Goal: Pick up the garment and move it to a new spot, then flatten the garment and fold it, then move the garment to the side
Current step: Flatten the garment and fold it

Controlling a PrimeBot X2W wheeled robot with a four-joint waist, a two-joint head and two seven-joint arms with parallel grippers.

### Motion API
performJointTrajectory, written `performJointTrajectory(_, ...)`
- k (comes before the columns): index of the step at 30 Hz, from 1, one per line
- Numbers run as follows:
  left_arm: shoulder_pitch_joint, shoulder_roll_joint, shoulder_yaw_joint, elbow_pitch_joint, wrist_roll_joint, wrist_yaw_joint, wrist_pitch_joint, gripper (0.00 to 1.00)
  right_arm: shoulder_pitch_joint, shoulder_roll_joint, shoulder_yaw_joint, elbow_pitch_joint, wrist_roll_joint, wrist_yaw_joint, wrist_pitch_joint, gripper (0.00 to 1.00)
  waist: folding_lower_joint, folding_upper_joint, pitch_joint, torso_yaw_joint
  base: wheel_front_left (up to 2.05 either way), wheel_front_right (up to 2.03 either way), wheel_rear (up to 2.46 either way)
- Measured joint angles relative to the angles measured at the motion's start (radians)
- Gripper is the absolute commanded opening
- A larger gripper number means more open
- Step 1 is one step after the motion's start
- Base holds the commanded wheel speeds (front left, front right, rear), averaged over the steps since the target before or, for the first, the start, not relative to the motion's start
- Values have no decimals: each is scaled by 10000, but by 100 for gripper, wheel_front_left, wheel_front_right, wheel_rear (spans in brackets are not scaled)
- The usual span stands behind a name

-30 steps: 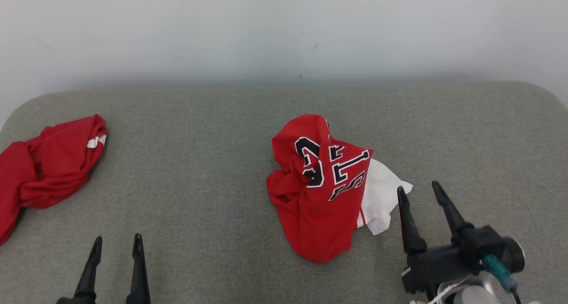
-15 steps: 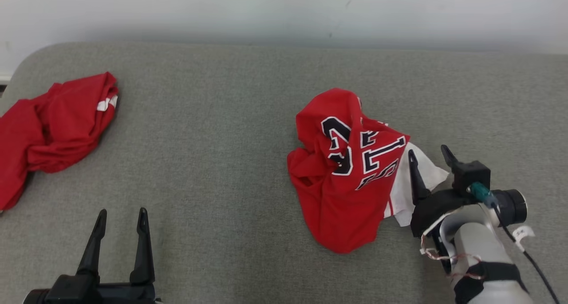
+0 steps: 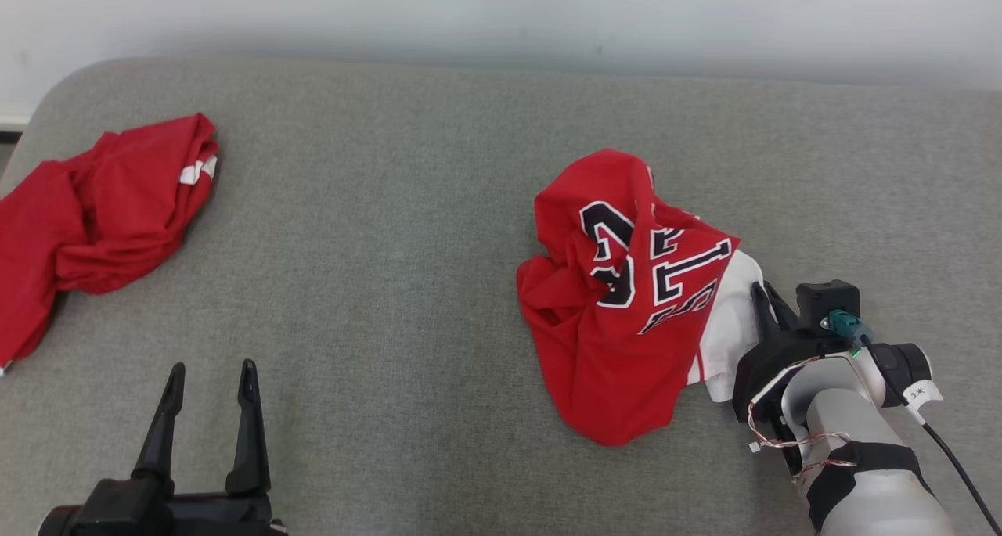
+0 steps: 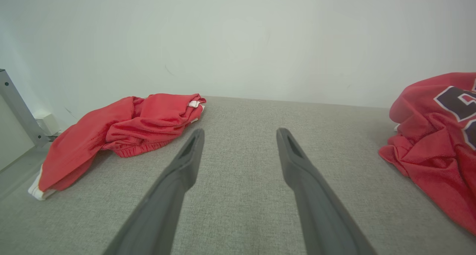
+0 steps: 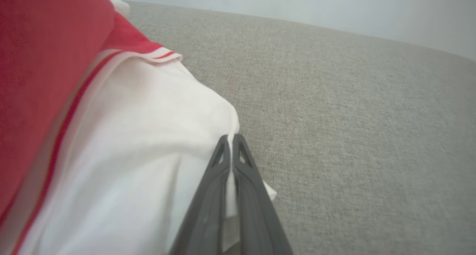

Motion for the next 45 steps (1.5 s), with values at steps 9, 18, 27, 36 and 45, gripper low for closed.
performJointTrajectory(9, 577, -121, 128, 142, 48, 0, 0, 100, 588, 272, 640, -1287, 1235, 0, -150, 0, -3, 0, -769, -552, 0, 0, 0)
performJointTrajectory(18, 1144, -215, 230, 305, 180, 0, 0, 100, 3470, 339, 1396, -4284, 2849, 0, -167, 0, -3, -1, -1418, -1321, 0, 0, 0)
performJointTrajectory(27, 1280, -245, 104, 453, 186, 0, 0, 100, 6833, 500, 1154, -7287, 4042, 0, 550, 0, -4, -2, -1909, -1720, 0, 0, 0)
performJointTrajectory(36, 1281, -253, 19, 550, 171, 0, 0, 100, 9654, 554, 1315, -9302, 5334, 0, 1486, 0, -4, -2, -1876, -1748, 0, 0, 0)
performJointTrajectory(45, 1273, -255, 19, 675, 171, 0, 0, 100, 9158, 552, 936, -10080, 4462, 0, 725, 100, -2, -2, -1928, -1700, 0, 0, 0)
